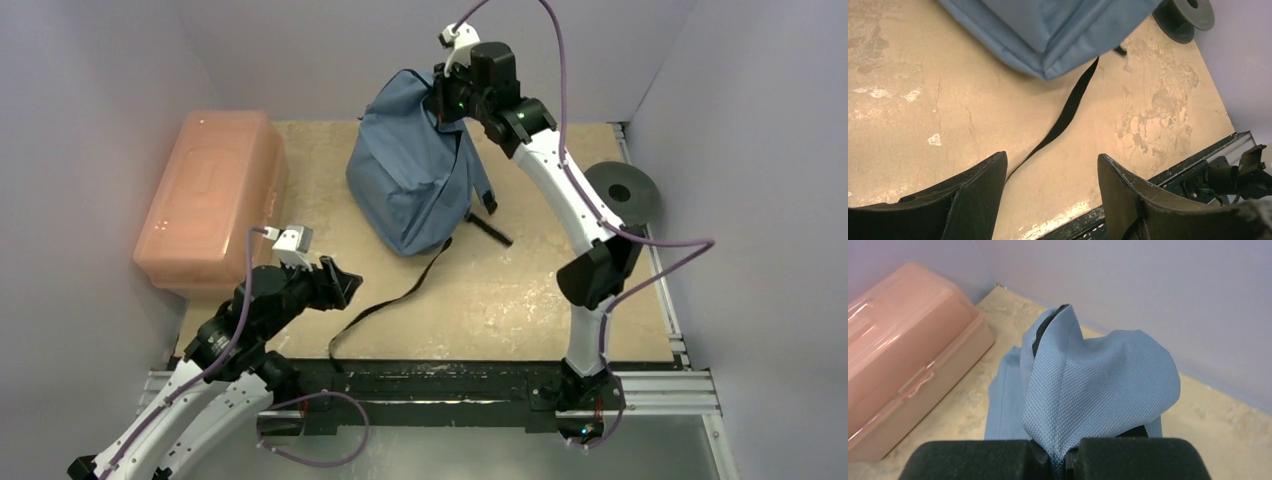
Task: Pack the student bag
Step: Adjust the student bag at the center of the board.
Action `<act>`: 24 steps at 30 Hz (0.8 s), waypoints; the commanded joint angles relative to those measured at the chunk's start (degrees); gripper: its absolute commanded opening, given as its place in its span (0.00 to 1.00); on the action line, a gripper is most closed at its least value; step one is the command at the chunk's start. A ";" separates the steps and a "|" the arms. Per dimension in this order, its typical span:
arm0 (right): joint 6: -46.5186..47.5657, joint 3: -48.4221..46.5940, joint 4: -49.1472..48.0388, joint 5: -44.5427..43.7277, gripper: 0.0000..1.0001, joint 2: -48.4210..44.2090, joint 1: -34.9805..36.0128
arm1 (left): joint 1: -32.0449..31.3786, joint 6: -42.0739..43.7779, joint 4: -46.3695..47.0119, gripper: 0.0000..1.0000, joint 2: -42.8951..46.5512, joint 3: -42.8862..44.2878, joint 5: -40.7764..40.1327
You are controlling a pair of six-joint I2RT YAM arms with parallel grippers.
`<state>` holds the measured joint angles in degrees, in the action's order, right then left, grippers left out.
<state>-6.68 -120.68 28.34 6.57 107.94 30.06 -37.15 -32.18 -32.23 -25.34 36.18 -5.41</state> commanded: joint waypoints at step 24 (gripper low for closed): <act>6.41 -21.54 -23.35 15.86 0.00 -3.33 -0.74 | -0.04 -1.27 3.92 0.67 -3.43 3.00 0.64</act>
<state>-0.36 -141.38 32.82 16.25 119.04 28.60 -37.17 -33.41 -30.89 -29.34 37.41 -4.71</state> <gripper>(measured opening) 0.030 0.666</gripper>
